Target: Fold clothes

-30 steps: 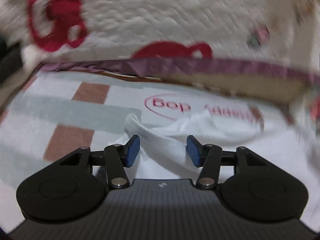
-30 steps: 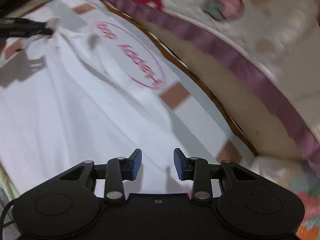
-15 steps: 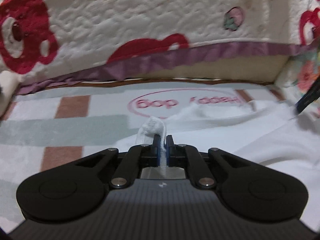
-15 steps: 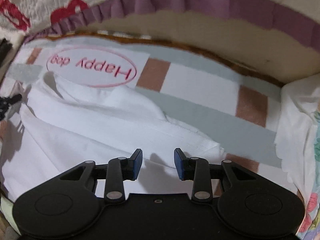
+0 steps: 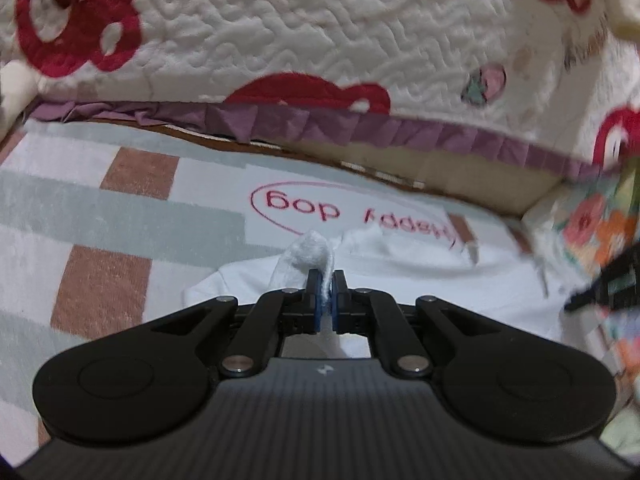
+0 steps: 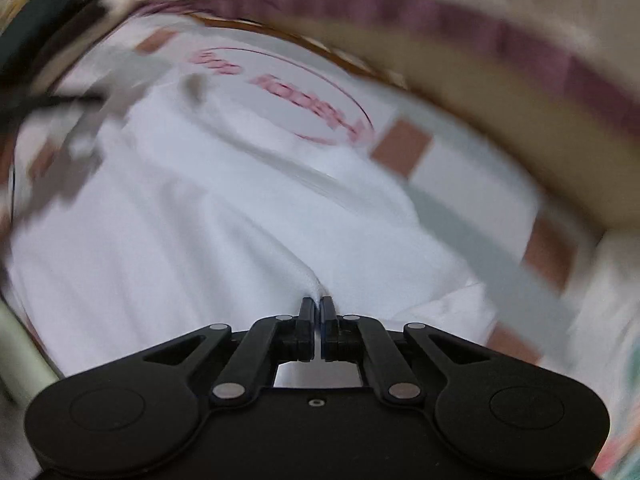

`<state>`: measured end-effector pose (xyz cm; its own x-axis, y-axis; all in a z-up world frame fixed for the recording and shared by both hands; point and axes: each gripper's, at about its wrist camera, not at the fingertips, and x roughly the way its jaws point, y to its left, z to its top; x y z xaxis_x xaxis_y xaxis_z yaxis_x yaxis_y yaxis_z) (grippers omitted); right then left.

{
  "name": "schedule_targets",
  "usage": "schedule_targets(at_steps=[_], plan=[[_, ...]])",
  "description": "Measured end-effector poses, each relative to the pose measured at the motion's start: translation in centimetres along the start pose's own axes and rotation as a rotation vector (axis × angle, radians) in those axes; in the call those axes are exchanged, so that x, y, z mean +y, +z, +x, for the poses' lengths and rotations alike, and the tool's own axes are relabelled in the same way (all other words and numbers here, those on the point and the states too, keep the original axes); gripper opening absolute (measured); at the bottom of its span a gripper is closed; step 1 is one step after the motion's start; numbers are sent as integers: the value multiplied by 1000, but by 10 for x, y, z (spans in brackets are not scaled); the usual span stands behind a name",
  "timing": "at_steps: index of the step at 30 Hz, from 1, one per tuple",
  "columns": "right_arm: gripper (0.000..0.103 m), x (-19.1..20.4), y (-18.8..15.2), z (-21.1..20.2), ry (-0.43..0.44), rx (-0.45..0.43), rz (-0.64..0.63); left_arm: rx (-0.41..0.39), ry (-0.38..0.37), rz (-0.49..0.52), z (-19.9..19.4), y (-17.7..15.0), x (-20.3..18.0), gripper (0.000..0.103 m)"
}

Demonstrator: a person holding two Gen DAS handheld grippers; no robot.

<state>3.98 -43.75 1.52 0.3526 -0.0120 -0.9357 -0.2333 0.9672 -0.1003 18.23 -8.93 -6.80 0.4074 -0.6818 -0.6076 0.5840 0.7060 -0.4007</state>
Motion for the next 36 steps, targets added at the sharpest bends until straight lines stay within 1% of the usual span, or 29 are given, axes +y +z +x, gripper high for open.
schedule_targets(at_steps=[2, 3, 5, 7, 9, 10, 11, 12, 13, 15, 16, 18, 19, 20, 22, 23, 24, 25, 26, 28, 30, 31, 32, 34, 36], plan=[[3, 29, -19, -7, -93, -30, -154, 2, 0, -9, -4, 1, 1, 4], [3, 38, -30, -6, -91, -26, -185, 11, 6, -8, -6, 1, 2, 4], [3, 41, -48, 1, -22, 28, -122, 33, 22, -13, -8, -2, 3, 4], [3, 41, -62, 11, 10, 80, -77, 62, 44, -33, -7, -12, 6, 4], [4, 37, -70, 16, 41, 109, -54, 119, 79, -52, 0, -23, 10, 4], [5, 31, -72, 15, 70, 100, -11, 140, 94, -49, 3, -27, 12, 4], [9, 21, -71, 11, 107, 74, 51, 145, 99, -42, 5, -29, 12, 4], [10, 11, -71, 8, 145, 49, 112, 144, 98, -37, 6, -29, 12, 4], [11, 0, -69, 2, 178, 8, 176, 144, 97, -32, 7, -30, 12, 4], [15, -21, -59, -13, 199, -81, 287, 139, 94, -12, 9, -28, 10, 4], [17, -29, -52, -17, 189, -106, 329, 135, 92, 0, 9, -27, 9, 4], [28, -41, -37, -22, 146, -131, 394, 129, 89, 24, 10, -27, 7, 5], [28, -44, -30, -23, 117, -133, 400, 128, 86, 29, 11, -27, 7, 5], [30, -44, -23, -22, 83, -124, 375, 126, 83, 31, 11, -27, 7, 5], [40, -40, -14, -14, 14, -84, 309, 124, 73, 26, 11, -26, 8, 5], [46, -38, -10, -9, -21, -62, 276, 122, 67, 23, 11, -26, 8, 5], [47, -36, -6, -4, -55, -39, 243, 119, 63, 23, 10, -25, 8, 5], [47, -37, -5, 2, -67, -22, 226, 118, 60, 24, 10, -25, 8, 5], [47, -39, -6, 8, -62, -9, 222, 119, 59, 24, 10, -26, 8, 5], [41, -44, -8, 21, -69, 16, 202, 124, 59, 25, 11, -28, 8, 5], [41, -48, -11, 30, -107, 29, 173, 126, 58, 31, 12, -28, 6, 5], [41, -52, -13, 33, -118, 30, 179, 125, 58, 34, 12, -28, 5, 5], [41, -58, -14, 36, -109, 32, 201, 124, 55, 34, 12, -28, 5, 5], [46, -68, -15, 42, -67, 33, 263, 118, 46, 25, 12, -27, 7, 5], [58, -74, -18, 52, -10, 40, 320, 97, 35, 37, 12, -28, 7, 5]])
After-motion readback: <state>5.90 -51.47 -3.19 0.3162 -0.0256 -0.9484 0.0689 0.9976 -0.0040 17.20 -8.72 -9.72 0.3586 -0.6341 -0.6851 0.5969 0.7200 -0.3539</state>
